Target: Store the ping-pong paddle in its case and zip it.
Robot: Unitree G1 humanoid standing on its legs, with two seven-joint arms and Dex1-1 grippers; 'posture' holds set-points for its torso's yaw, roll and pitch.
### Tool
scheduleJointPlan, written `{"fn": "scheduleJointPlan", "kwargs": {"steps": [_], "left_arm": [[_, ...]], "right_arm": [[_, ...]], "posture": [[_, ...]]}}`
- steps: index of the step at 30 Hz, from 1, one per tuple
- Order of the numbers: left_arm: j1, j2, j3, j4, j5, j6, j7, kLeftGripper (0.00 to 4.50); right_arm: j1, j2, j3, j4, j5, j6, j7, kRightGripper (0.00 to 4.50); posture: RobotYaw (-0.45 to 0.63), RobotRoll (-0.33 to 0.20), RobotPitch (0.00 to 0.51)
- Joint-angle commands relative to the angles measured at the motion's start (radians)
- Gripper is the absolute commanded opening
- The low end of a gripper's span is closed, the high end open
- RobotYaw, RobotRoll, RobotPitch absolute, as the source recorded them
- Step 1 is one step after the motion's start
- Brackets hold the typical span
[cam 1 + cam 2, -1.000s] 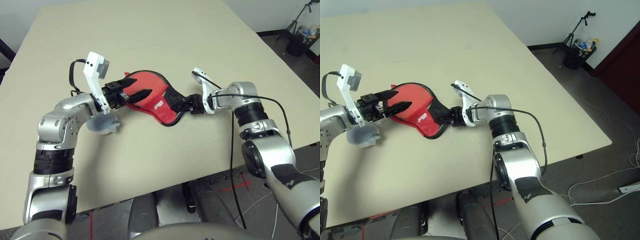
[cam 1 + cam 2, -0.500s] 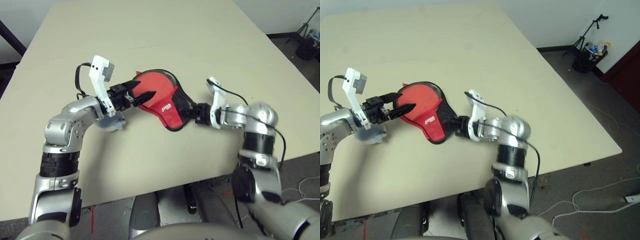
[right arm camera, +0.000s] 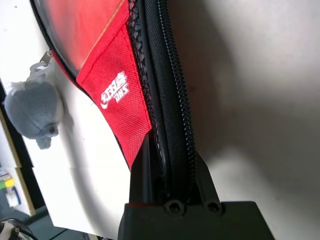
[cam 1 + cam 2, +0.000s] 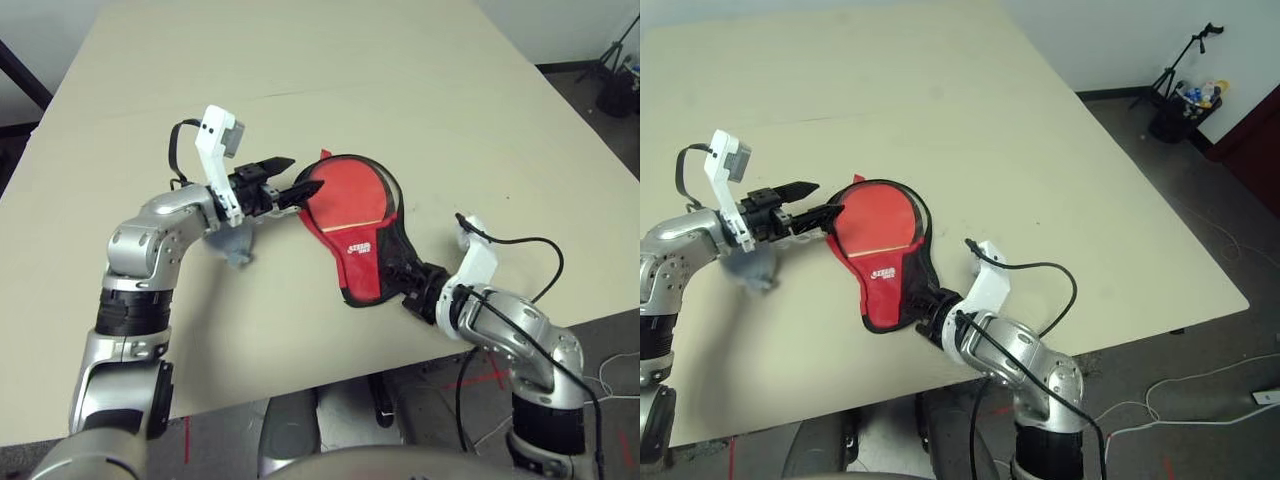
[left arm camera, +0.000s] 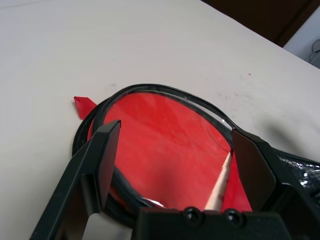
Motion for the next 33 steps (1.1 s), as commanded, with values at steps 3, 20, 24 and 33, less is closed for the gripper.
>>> {"fn": "scheduleJointPlan", "kwargs": {"steps": [3, 20, 24, 33], "left_arm": [[-0.001, -0.006, -0.012, 0.019, 0.016, -0.013, -0.014, 4.5], [0.013, -0.012, -0.01, 0.018, 0.019, -0.018, -0.015, 4.5], [0.013, -0.008, -0.012, 0.019, 0.021, -0.018, -0.019, 4.5], [-0.001, -0.003, -0.013, 0.037, 0.029, -0.029, -0.026, 4.5]], "right_arm": [[0.047, -0.064, 0.084, -0.076, 0.011, -0.095, -0.022, 0.03], [0.119, -0.353, 0.245, -0.231, 0.011, -0.316, 0.084, 0.03], [0.115, -0.485, 0.235, -0.194, 0.011, -0.245, 0.225, 0.03], [-0.275, -1.017, 0.19, 0.099, 0.011, 0.265, 0.913, 2.83]], "posture": [[-0.06, 0.0, 0.202], [-0.07, 0.0, 0.209], [-0.07, 0.0, 0.209], [-0.08, 0.0, 0.197]]}}
